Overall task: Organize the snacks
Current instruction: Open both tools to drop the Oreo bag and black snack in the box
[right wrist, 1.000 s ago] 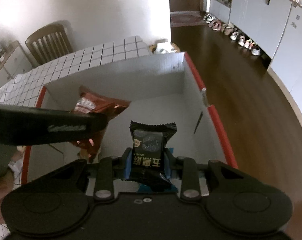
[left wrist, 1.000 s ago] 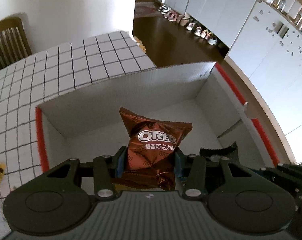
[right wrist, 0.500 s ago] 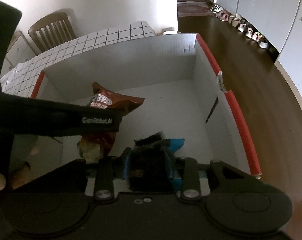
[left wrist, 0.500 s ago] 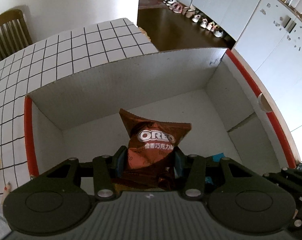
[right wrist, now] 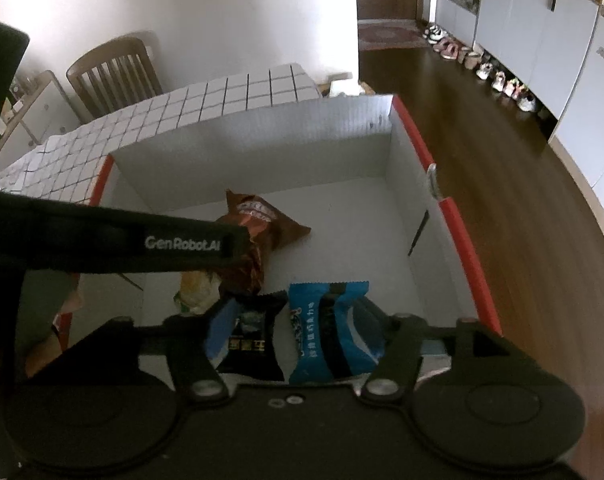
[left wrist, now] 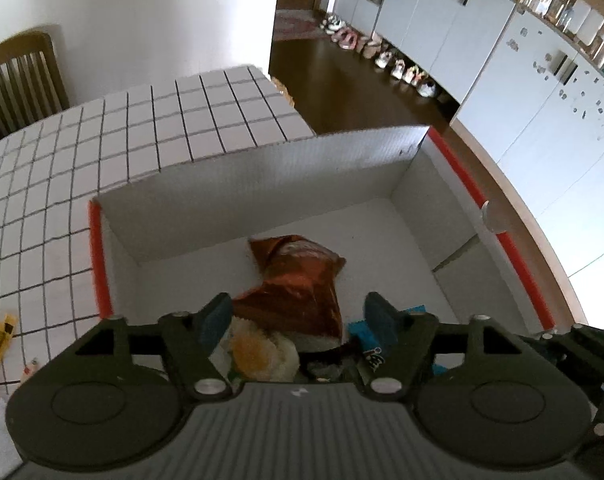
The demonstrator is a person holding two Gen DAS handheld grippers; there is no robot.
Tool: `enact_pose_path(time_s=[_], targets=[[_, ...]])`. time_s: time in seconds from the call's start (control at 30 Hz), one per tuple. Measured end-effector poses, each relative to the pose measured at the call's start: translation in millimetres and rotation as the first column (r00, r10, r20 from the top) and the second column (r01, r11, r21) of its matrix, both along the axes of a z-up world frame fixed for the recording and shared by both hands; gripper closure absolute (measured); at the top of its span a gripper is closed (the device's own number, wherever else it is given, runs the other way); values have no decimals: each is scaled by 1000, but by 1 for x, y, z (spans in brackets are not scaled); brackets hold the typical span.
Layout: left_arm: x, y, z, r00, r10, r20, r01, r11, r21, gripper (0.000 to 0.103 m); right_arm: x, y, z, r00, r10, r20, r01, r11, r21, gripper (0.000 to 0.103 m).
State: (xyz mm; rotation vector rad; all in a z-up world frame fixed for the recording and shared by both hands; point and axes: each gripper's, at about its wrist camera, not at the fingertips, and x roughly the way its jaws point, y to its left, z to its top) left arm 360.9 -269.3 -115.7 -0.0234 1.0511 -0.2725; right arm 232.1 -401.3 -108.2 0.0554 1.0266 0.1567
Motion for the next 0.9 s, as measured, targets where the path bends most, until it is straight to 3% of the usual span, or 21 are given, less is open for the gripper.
enact_pose_path(time_s=[0.2, 0.5, 0.9], targets=[[-15, 9, 18, 999, -7, 37, 8, 1000, -19, 29, -10, 0, 15, 999, -8, 33, 8, 1000, 10, 34], [-45, 31, 44, 994, -4, 108, 10, 998, -54, 24, -31, 9, 38, 996, -10, 88, 9, 1000, 3, 14], [-87, 78, 70, 985, 2, 172, 11, 997, -77, 24, -60, 31, 69, 987, 23, 156, -25, 1000, 8, 3]])
